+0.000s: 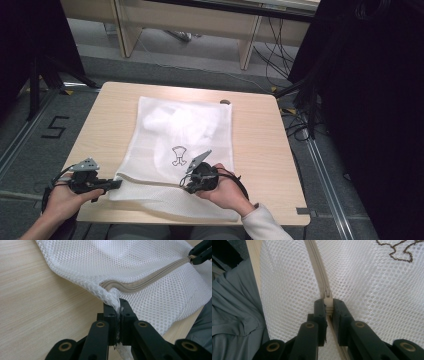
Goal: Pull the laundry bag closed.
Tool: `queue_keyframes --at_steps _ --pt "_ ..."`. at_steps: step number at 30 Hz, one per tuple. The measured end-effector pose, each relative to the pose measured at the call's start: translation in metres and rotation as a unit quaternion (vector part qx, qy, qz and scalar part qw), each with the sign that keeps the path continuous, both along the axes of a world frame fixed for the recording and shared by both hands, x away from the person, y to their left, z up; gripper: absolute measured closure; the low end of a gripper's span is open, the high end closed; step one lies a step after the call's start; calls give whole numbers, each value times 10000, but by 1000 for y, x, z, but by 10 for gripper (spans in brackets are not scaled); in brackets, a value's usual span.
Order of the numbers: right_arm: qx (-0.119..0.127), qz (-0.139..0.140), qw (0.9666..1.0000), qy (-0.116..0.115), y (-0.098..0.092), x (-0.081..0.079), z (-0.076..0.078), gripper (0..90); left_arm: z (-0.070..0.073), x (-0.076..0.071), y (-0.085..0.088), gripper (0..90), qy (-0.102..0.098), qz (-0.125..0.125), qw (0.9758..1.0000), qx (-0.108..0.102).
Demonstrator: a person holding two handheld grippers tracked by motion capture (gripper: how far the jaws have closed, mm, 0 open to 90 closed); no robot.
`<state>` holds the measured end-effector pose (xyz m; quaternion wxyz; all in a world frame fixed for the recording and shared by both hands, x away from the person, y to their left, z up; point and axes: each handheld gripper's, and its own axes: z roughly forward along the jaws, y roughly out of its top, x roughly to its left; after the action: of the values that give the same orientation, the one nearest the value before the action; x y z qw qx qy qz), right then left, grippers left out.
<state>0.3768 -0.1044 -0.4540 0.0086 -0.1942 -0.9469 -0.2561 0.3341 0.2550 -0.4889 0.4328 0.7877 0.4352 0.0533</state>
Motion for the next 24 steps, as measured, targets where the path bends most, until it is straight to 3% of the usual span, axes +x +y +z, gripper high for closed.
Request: queue_keyframes --at_steps 5,24 --pt "26 -24 10000 0 -4 0 0 827 -1 0 -1 857 -72 59 9999 -60" --pt "-53 -43 10000 -48 -6 -2 1 827 0 0 0 857 -51 15 10000 16"
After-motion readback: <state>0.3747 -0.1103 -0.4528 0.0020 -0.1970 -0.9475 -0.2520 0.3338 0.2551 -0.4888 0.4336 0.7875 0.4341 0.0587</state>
